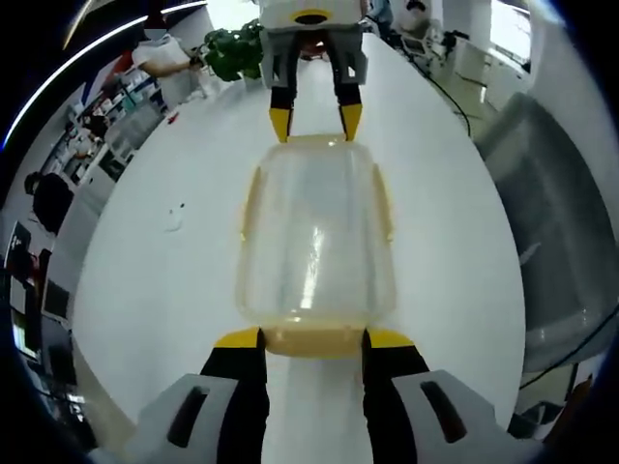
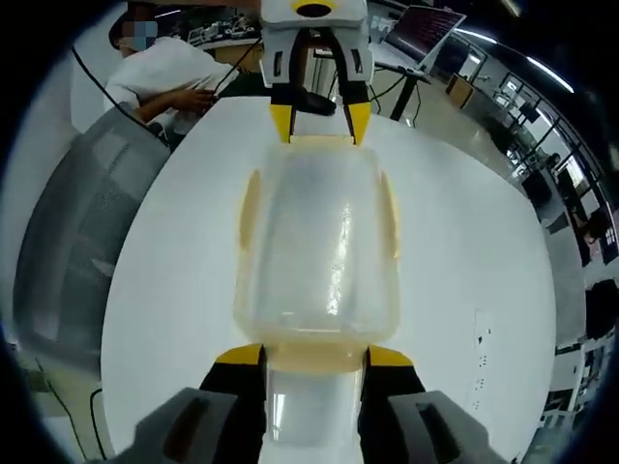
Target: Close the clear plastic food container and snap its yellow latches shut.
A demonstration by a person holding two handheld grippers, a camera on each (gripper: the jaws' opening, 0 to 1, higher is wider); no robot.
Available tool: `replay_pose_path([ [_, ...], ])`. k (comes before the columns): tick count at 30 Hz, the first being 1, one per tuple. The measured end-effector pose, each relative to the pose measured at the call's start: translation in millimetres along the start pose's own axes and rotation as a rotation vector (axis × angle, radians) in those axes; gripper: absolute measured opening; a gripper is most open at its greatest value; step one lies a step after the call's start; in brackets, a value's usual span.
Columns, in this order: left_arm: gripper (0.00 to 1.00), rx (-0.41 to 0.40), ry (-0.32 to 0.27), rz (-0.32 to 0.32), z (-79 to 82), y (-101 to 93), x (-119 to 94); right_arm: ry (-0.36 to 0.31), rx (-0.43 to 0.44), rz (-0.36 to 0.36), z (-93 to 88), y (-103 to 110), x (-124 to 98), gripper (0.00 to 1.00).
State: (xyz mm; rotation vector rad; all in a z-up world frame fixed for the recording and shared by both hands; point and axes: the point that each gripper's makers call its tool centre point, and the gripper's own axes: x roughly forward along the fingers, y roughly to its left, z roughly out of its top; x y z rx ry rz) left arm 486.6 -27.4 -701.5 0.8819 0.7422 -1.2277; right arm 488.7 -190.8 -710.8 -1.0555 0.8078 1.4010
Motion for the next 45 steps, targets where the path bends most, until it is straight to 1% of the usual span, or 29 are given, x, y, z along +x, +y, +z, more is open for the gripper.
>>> replay_pose_path([
  [4,0.36,0.002,-0.006,-0.002,11.8,-3.2,5,0.005,0.000,0.000,-10.7,1,-3,0.35],
  [8,0.36,0.006,-0.004,-0.004,19.2,-4.3,9,0.006,0.002,0.003,-18.4,3,-7,0.35],
  [15,0.36,0.010,-0.011,-0.002,35.7,-1.8,17,0.006,0.003,-0.004,-33.2,2,-14,0.35],
  [17,0.36,0.010,-0.011,-0.001,38.4,-1.8,18,0.010,0.002,-0.005,-38.1,2,-16,0.35],
  [19,0.36,0.010,-0.013,-0.002,42.7,-2.1,20,0.012,0.000,-0.006,-45.0,12,-24,0.35],
  [20,0.36,0.011,-0.015,0.000,51.7,-12.3,18,0.010,0.000,-0.007,-48.1,14,-26,0.35],
  [21,0.36,0.012,-0.016,-0.001,56.1,-15.4,18,0.009,-0.001,-0.007,-50.1,17,-28,0.35],
  [29,0.36,0.004,-0.018,-0.002,74.0,-20.2,27,0.016,-0.008,-0.002,-68.0,19,-35,0.35],
  [35,0.36,0.011,-0.018,0.003,85.6,-16.5,30,0.011,-0.003,-0.007,-78.0,17,-40,0.35],
  [37,0.36,0.014,-0.018,0.004,89.1,-15.8,33,0.013,-0.003,-0.006,-81.9,11,-38,0.35],
  [38,0.36,0.014,-0.020,0.004,88.0,-7.4,37,0.014,-0.001,-0.007,-83.8,9,-39,0.35],
  [40,0.36,0.012,-0.024,0.004,91.2,-5.5,41,0.018,-0.001,-0.008,-89.8,5,-39,0.35],
  [45,0.36,0.010,-0.026,0.001,98.0,-5.5,50,0.026,-0.002,-0.007,-100.2,5,-41,0.35],
])
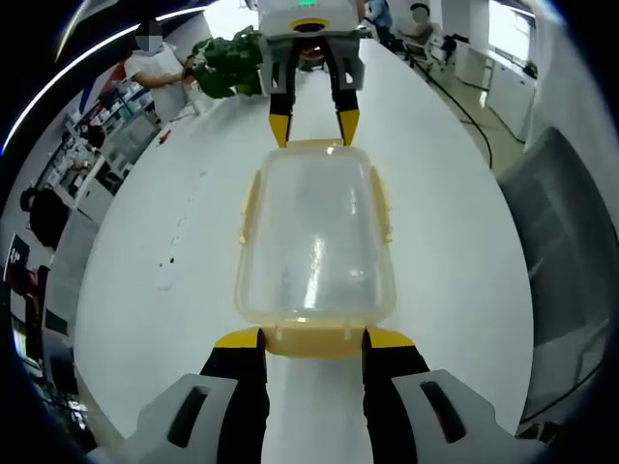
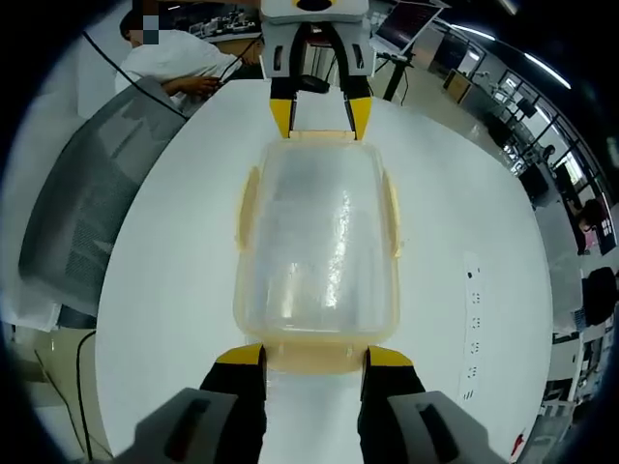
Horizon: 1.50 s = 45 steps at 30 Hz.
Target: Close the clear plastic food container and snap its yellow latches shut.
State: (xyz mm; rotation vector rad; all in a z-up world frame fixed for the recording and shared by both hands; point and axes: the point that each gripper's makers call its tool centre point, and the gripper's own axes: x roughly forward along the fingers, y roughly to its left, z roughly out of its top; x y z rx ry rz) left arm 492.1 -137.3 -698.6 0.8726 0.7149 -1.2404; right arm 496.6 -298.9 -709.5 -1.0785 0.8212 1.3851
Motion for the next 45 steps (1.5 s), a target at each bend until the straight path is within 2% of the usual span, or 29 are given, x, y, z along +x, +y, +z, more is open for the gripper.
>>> replay_pose_path([
  [24,0.36,-0.014,0.003,-0.029,28.4,12.6,27,0.003,0.014,0.029,-38.8,-11,-4,0.35],
  [33,0.36,-0.025,0.010,-0.043,30.5,11.9,37,0.000,0.021,0.042,-49.0,-11,1,0.35],
  [37,0.36,-0.031,0.013,-0.047,27.5,1.5,39,-0.004,0.024,0.050,-48.3,-2,5,0.35],
  [45,0.36,-0.040,0.019,-0.063,22.4,-4.2,45,-0.004,0.032,0.070,-49.3,5,12,0.35],
])
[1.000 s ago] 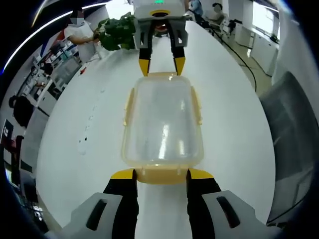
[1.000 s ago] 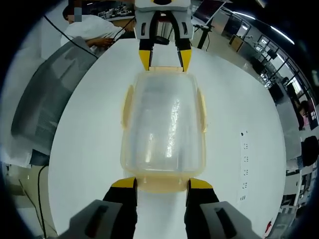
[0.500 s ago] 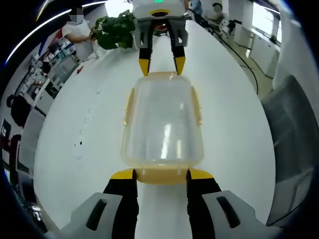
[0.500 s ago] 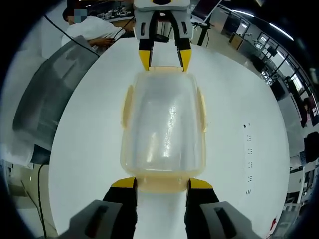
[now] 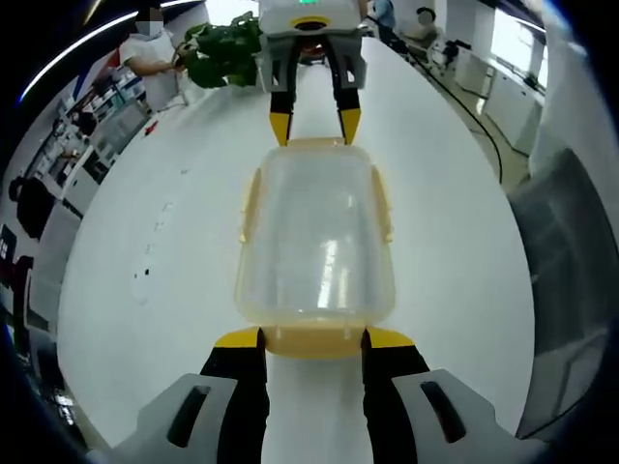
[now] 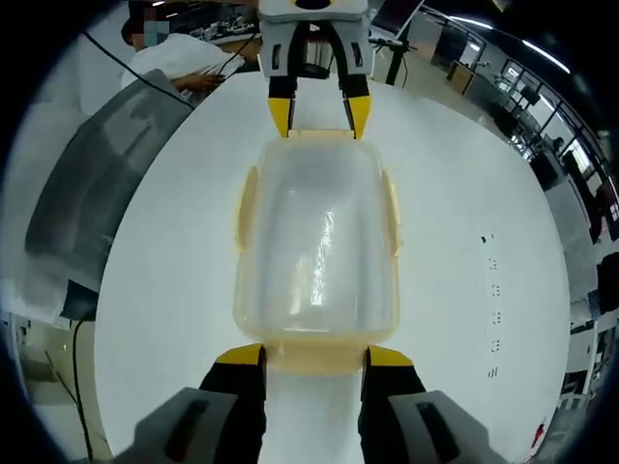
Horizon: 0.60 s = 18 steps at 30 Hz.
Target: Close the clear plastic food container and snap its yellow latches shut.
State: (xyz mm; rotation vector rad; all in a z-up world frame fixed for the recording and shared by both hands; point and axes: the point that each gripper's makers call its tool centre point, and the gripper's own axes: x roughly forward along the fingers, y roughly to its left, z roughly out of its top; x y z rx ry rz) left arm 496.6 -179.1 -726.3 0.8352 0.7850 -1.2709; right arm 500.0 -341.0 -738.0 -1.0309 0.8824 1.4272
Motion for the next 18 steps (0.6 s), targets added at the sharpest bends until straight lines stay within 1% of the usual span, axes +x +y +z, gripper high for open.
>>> replay_pose_path([
  [7,0.36,-0.007,-0.001,-0.006,-5.9,-5.7,4.6,0.009,-0.003,0.007,0.2,5.1,7.2,0.35],
  [18,0.36,-0.026,-0.018,-0.022,-9.0,-10.5,7.8,0.002,0.004,0.016,0.2,7.7,8.4,0.36],
])
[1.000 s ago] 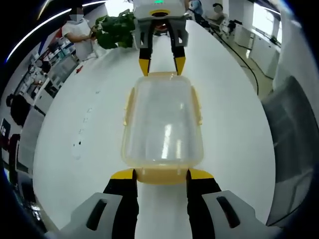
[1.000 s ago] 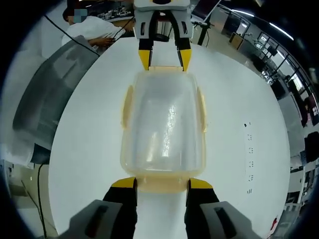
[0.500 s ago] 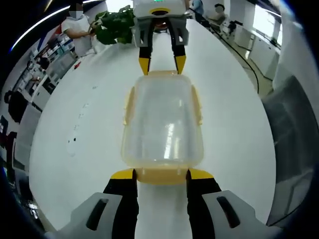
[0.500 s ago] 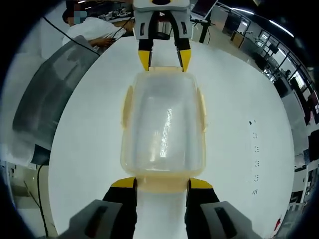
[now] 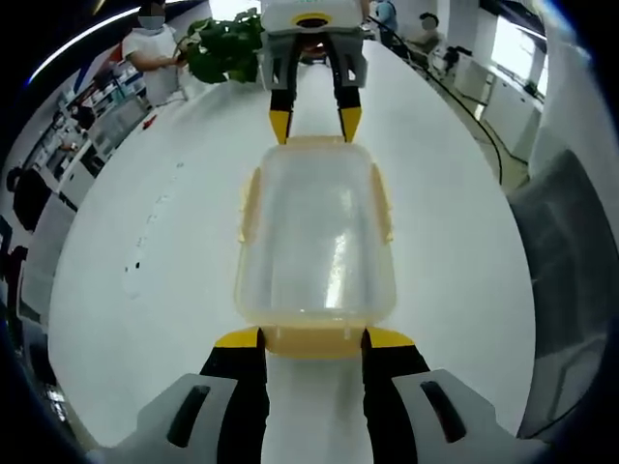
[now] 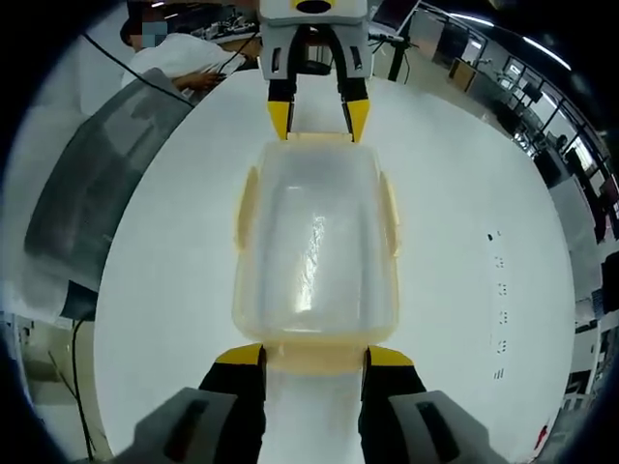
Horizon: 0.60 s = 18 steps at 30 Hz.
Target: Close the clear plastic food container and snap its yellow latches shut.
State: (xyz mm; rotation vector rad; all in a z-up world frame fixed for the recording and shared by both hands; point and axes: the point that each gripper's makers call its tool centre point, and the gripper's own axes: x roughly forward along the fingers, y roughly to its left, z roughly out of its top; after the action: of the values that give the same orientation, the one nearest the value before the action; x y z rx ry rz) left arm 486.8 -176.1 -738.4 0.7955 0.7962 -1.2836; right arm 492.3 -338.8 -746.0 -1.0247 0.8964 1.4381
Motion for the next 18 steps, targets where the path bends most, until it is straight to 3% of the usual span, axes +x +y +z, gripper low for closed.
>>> replay_pose_path([
  [17,0.37,0.011,-0.006,-0.009,-1.1,-3.3,-0.3,-0.004,0.004,0.008,2.2,4.3,0.0,0.37],
  [18,0.37,0.005,-0.007,-0.034,-1.9,-5.9,-0.3,-0.006,-0.001,-0.002,2.6,4.5,-0.3,0.37],
])
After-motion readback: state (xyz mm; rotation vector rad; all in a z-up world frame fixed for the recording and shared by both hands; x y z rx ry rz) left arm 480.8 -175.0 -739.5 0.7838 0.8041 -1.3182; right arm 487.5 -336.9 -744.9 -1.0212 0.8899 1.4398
